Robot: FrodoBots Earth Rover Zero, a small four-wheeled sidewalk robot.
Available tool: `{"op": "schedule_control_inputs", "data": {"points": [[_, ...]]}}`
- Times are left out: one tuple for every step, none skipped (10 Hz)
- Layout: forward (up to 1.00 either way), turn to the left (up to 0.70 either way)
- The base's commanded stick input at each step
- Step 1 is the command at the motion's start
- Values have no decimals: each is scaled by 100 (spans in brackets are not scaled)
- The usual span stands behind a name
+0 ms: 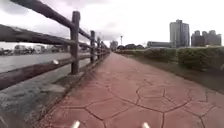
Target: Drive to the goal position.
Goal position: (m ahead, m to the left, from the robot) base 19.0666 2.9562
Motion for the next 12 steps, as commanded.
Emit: {"op": "schedule_control_inputs", "data": {"points": [[70, 0], [70, 0], [70, 0], [70, 0], [70, 0], [70, 0], [70, 0], [70, 0], [70, 0], [70, 0], [70, 0], [70, 0]]}}
